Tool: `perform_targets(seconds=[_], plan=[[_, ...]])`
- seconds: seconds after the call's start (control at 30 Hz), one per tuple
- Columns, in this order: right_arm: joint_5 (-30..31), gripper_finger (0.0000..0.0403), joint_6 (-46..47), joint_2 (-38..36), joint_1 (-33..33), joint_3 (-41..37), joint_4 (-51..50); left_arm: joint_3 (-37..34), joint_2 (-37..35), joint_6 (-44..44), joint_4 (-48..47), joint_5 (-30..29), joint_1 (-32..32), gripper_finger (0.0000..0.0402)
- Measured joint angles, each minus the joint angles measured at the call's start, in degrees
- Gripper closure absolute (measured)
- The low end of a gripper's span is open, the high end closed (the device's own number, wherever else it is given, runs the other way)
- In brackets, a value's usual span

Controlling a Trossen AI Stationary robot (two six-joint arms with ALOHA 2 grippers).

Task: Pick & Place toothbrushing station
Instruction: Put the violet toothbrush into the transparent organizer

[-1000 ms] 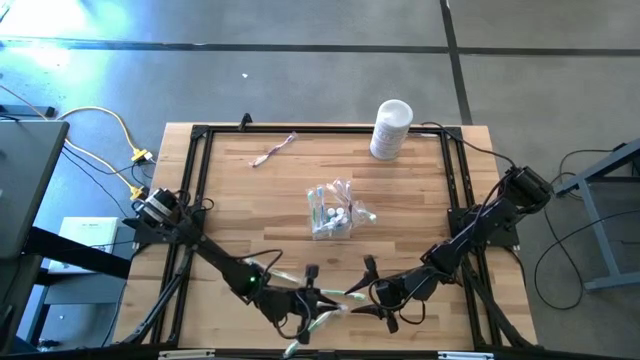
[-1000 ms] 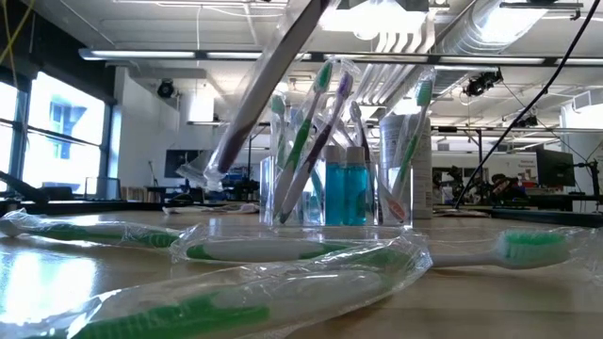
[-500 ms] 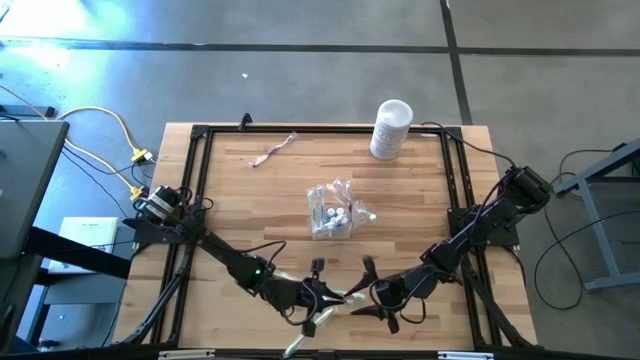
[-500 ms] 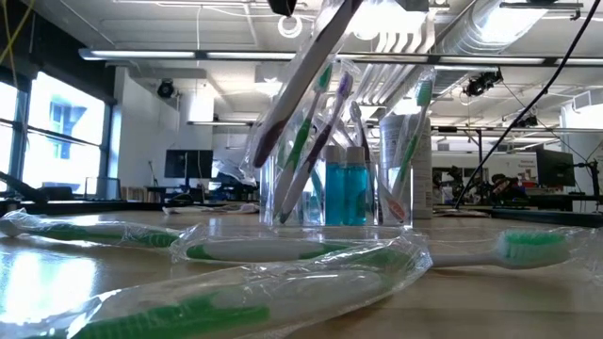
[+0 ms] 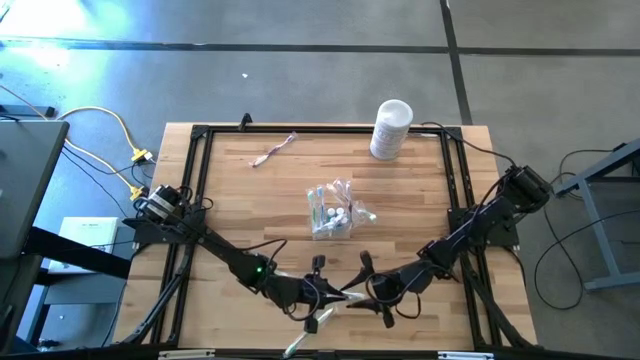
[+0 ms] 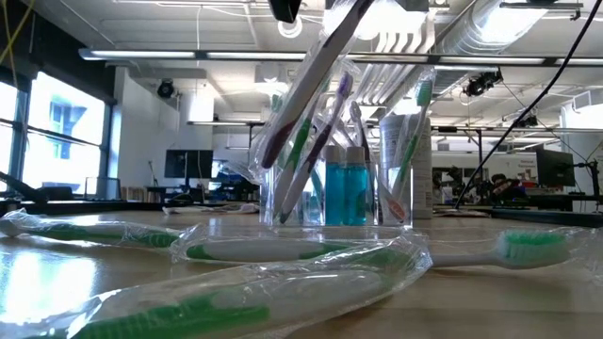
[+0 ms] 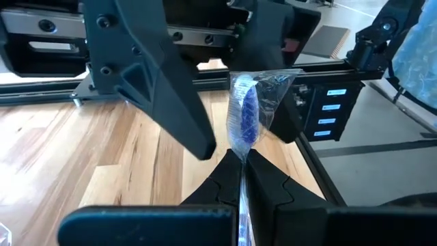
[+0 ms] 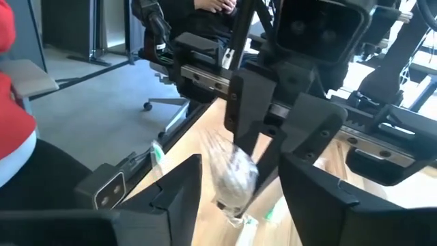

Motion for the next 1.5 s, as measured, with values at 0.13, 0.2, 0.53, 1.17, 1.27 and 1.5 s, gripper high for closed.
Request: perform_targets(seconds=[0.13,0.2,0.53,1.17,1.27,1.5], plan=[[-0.6,0.0253,-0.3,0.0,0.0,0.0,0.0,0.0,0.0,0.0,-0.1,0.0,0.0,0.0401],[-2.0,0.0279,-0.5,0.0,0.0,0.0,0.0,0.0,0.0,0.0,-0.1,0.0,0.0,0.0401],[-4.1,0.0383,-3.0,0.0,0.0,0.0,-0.4,0.0,0.0,0.0,-0.2,0.1,0.0,0.0401],[-1.8,0.0387,2.1,0.0,1.3,0.0,-3.7,0.0,0.0,0.9,-0.2,-1.0,0.0,0.0259],[4.2,0.0387,2.2,-0.7,3.5,0.0,-6.8,0.0,-0.1,0.5,-0.2,-1.0,0.0,0.0225],[19.1,0.0387,5.2,-7.1,9.3,0.6,-12.9,0.0,-0.1,-0.2,-3.3,0.1,0.0,0.0202]])
